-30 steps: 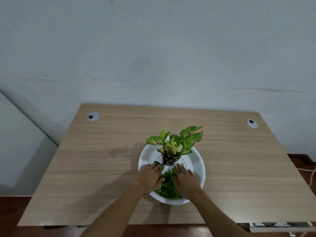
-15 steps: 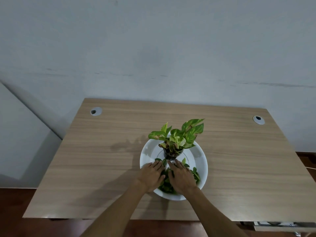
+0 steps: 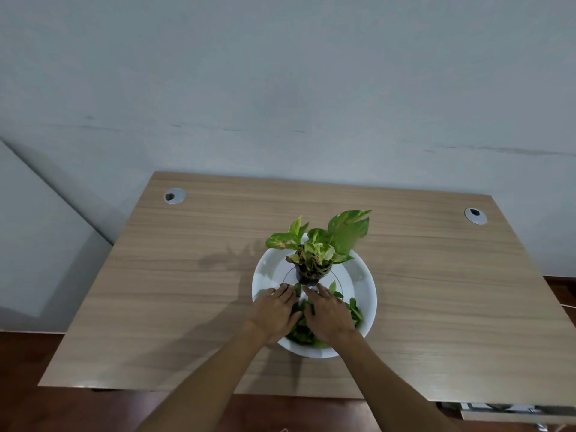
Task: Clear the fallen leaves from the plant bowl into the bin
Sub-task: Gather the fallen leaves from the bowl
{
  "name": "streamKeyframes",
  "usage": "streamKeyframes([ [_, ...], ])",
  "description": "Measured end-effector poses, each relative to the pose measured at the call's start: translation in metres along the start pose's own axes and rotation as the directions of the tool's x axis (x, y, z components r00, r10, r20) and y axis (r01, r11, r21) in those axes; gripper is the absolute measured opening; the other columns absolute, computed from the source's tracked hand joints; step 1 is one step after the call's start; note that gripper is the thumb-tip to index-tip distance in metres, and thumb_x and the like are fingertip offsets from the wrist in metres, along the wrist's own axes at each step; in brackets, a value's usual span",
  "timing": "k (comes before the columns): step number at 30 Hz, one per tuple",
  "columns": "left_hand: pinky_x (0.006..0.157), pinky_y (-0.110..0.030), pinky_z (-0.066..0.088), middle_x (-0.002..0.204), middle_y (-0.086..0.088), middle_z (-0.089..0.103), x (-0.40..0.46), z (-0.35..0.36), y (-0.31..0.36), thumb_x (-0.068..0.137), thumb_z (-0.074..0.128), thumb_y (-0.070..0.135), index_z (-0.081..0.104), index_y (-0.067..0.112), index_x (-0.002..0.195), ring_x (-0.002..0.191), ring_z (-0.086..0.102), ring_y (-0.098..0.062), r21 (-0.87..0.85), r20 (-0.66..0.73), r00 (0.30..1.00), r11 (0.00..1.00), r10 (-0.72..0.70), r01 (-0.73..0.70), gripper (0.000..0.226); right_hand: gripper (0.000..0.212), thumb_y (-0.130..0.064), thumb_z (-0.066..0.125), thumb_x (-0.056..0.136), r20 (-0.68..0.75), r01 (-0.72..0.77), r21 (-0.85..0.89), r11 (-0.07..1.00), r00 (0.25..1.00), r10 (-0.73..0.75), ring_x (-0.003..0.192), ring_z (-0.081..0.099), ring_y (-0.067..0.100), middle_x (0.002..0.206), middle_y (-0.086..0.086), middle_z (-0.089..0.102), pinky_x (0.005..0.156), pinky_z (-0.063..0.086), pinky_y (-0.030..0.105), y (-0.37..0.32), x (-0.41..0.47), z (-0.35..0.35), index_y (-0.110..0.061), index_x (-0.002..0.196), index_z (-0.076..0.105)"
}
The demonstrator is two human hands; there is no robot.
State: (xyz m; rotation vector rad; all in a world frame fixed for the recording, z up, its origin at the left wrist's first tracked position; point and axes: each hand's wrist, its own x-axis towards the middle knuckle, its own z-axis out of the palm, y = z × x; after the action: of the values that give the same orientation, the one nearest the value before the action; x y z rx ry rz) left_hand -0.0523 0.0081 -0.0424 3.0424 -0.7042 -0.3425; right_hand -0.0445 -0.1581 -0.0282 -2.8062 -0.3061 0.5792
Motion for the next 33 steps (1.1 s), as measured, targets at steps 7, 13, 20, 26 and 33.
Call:
streamKeyframes([
  [7, 0.113, -0.04, 0.03, 0.155, -0.012, 0.038, -0.006, 0.0, -0.002, 0.103, 0.022, 0.042, 0.031, 0.007, 0.15, 0.144, 0.033, -0.026, 0.025, 0.006, 0.999, 0.999, 0.037, -0.037, 0.059, 0.056, -0.032, 0.036, 0.099, 0.024, -0.006, 0.012, 1.0, 1.0, 0.005, 0.148, 0.027, 0.027, 0.163, 0.008, 0.023, 0.118, 0.029, 0.045, -0.002, -0.003, -0.005, -0.032, 0.154, 0.024],
  [13, 0.099, -0.038, 0.04, 0.127, -0.003, 0.058, 0.008, -0.006, -0.002, 0.1, 0.034, 0.031, 0.051, 0.016, 0.134, 0.12, 0.053, -0.025, -0.138, -0.117, 0.979, 0.979, -0.169, 0.152, 0.04, 0.055, -0.021, 0.039, 0.097, 0.043, 0.02, 0.054, 0.998, 0.999, -0.022, 0.144, 0.034, 0.031, 0.163, 0.007, 0.022, 0.115, 0.035, 0.043, 0.003, -0.004, -0.006, -0.024, 0.151, 0.032],
  [20, 0.107, -0.032, 0.036, 0.108, 0.0, 0.066, 0.022, 0.004, 0.002, 0.095, 0.051, 0.033, 0.068, 0.02, 0.11, 0.107, 0.056, -0.021, -0.3, -0.142, 0.893, 0.878, -0.427, 0.372, 0.026, 0.056, -0.017, 0.042, 0.095, 0.074, 0.036, 0.119, 0.992, 0.996, -0.046, 0.132, 0.05, 0.034, 0.164, 0.002, 0.019, 0.106, 0.046, 0.041, 0.015, 0.004, -0.009, -0.019, 0.151, 0.035],
  [26, 0.1, -0.034, 0.038, 0.1, -0.004, 0.071, 0.019, 0.0, 0.0, 0.096, 0.045, 0.014, 0.068, 0.015, 0.1, 0.105, 0.057, -0.025, -0.19, -0.079, 0.918, 0.91, -0.388, 0.369, 0.023, 0.058, -0.017, 0.041, 0.095, 0.073, 0.072, 0.129, 0.989, 0.994, -0.082, 0.13, 0.051, 0.035, 0.165, 0.001, 0.018, 0.105, 0.046, 0.042, 0.019, 0.002, -0.008, -0.02, 0.152, 0.032],
  [33, 0.094, -0.035, 0.04, 0.09, -0.006, 0.071, 0.006, -0.01, -0.005, 0.094, 0.049, 0.023, 0.071, 0.014, 0.087, 0.099, 0.057, -0.025, -0.108, -0.016, 0.946, 0.941, -0.324, 0.32, 0.025, 0.059, -0.018, 0.042, 0.096, 0.065, 0.089, 0.154, 0.984, 0.993, -0.1, 0.13, 0.051, 0.035, 0.165, 0.001, 0.019, 0.106, 0.046, 0.043, 0.022, 0.001, -0.01, -0.02, 0.153, 0.031],
])
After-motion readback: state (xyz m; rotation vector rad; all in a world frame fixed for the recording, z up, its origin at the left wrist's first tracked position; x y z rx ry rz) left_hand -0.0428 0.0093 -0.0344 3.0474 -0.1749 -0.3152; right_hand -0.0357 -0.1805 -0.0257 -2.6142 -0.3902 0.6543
